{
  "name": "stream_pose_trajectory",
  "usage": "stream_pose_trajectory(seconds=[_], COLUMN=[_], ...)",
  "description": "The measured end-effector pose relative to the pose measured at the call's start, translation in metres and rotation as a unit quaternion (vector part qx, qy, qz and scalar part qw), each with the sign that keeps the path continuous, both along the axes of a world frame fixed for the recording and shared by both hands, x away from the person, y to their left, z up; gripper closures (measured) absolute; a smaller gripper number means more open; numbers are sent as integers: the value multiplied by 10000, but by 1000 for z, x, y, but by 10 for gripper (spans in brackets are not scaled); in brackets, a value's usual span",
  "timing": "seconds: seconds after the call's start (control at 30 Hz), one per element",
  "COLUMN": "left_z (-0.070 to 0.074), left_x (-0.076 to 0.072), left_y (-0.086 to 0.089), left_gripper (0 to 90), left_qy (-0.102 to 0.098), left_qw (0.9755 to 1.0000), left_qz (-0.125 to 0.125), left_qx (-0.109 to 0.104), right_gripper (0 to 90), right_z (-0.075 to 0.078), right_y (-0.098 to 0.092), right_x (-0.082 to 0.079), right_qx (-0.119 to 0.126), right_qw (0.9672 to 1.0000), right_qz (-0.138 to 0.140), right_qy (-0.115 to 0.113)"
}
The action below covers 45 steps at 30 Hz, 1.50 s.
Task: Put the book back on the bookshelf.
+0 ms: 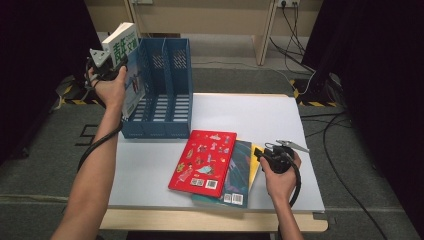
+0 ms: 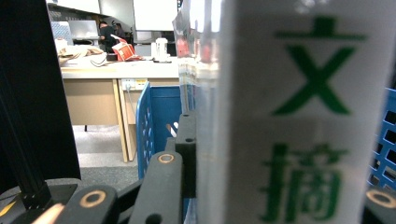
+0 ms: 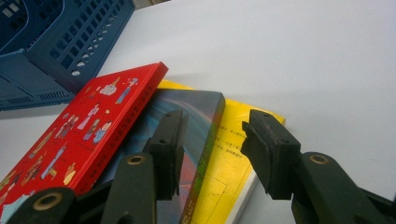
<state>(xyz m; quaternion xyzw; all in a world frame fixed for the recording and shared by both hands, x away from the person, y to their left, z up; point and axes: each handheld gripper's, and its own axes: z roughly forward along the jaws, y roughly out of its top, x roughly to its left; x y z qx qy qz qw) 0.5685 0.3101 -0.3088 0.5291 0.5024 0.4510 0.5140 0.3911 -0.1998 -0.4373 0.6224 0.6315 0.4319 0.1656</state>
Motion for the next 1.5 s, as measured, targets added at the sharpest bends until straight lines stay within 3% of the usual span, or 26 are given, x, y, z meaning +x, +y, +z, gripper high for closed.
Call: stream_pose_trajectory(seconds=[1.0, 1.5], left_z=[-31, -48], left_x=[17, 18], left_y=[-4, -5], left_gripper=[736, 734], left_qy=[166, 259], left_qw=[9996, 9992], left_qz=[43, 43], left_qx=[-244, -301], right_gripper=[568, 568], right_z=[-1, -3], right_y=[1, 3], right_x=[-1, -1], right_qx=[-30, -58], right_qw=[10000, 10000], right_qz=[31, 46], right_qy=[-18, 15])
